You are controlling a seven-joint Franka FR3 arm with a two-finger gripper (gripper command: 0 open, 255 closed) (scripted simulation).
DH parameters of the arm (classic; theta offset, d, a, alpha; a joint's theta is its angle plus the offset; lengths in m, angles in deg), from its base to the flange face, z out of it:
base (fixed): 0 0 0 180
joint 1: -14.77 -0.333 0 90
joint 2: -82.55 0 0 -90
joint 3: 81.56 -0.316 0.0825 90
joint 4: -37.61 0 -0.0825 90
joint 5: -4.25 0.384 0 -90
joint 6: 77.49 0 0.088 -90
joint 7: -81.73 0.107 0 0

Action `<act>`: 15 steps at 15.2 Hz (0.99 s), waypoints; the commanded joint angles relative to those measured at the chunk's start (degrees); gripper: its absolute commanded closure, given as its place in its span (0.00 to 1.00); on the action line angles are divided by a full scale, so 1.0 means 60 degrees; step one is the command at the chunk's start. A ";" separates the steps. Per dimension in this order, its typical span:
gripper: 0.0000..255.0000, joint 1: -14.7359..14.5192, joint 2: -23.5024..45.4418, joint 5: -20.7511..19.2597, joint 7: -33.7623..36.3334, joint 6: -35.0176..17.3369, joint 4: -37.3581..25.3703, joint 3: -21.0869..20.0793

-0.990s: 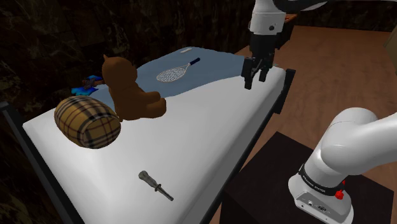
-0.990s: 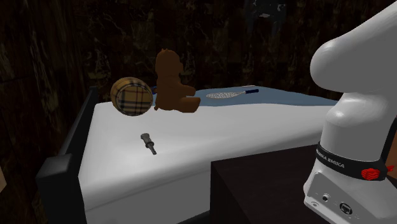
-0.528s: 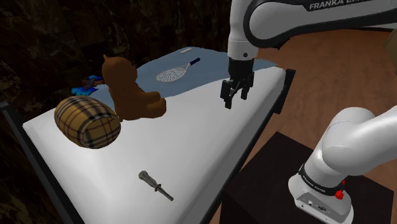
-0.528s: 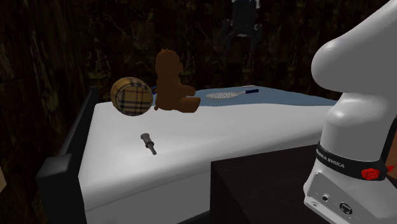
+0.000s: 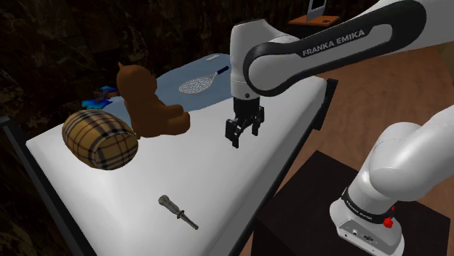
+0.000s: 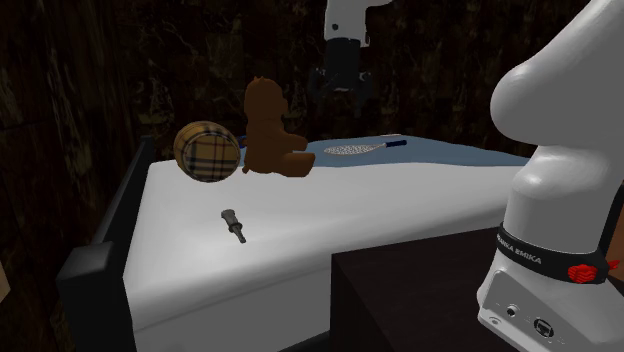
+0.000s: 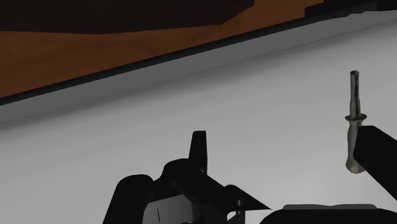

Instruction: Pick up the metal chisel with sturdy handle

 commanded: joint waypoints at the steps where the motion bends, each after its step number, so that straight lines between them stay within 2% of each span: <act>1: 0.00 -0.0029 0.0563 -0.0022 0.0318 -0.0501 -0.0097 -0.0314; 5: 0.00 -0.0047 0.1949 -0.0317 0.1092 -0.1517 -0.0482 -0.0956; 8: 0.00 -0.0068 0.3089 -0.0784 0.1790 -0.2200 -0.0901 -0.1365; 12: 0.00 -0.0218 0.4714 -0.1740 0.2877 -0.2936 -0.1637 -0.1702; 15: 0.00 -0.0513 0.5961 -0.2594 0.3728 -0.3317 -0.2329 -0.1720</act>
